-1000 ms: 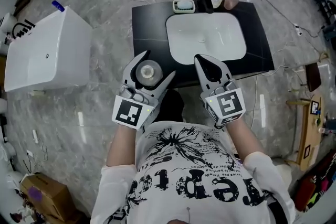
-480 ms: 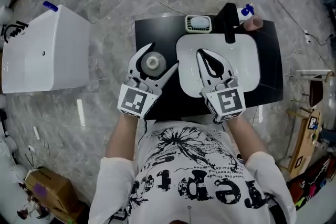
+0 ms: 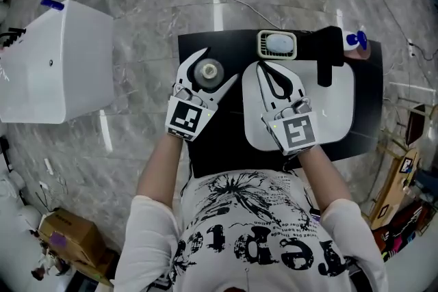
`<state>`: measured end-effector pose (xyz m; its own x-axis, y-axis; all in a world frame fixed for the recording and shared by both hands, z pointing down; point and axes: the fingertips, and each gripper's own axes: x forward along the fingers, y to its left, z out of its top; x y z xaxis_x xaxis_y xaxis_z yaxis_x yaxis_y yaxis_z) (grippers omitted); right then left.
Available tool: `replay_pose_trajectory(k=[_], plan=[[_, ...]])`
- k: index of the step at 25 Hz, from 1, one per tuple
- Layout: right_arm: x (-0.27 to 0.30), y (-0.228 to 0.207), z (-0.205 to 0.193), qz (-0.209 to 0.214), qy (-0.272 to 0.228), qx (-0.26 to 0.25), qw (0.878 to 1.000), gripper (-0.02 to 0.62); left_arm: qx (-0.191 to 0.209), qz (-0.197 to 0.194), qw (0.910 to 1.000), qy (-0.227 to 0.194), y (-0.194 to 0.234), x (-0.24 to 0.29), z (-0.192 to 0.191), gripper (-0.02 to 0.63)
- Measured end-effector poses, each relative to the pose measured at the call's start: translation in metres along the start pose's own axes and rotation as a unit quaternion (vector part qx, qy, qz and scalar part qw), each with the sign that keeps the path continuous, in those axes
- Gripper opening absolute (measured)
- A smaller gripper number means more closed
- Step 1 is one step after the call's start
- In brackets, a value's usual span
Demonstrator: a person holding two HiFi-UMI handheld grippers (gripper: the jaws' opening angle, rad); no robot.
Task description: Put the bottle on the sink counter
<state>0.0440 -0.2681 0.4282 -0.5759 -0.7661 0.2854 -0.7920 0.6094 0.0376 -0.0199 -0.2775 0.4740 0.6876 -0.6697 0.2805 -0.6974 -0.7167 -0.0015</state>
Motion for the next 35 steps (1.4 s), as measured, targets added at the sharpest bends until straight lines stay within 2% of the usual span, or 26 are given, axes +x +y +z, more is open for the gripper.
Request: replay_pose_trajectory(k=[6,13,23,30,35], plan=[[0.033,-0.014,-0.031,0.001,0.03,0.013,0.999,0.015,-0.017,-0.01,0.999,0.039,0.026,0.04,-0.039,0.35],[0.052,-0.026,-0.049,-0.01,0.034,0.039,0.999,0.014,-0.02,-0.02,0.9958,0.087,0.036,0.068,-0.068,0.35],[0.054,-0.031,-0.064,-0.014,0.054,0.055,0.997,0.015,-0.017,-0.022,0.9957,0.088,0.035,0.078,-0.07,0.35],[0.047,-0.028,-0.058,-0.015,0.054,0.051,0.997,0.015,-0.041,-0.018,0.9928,0.111,0.033,0.069,-0.076,0.35],[0.041,-0.024,-0.055,-0.016,0.052,0.048,0.997,0.015,-0.028,-0.016,0.9924,0.119,0.024,0.062,-0.081,0.354]])
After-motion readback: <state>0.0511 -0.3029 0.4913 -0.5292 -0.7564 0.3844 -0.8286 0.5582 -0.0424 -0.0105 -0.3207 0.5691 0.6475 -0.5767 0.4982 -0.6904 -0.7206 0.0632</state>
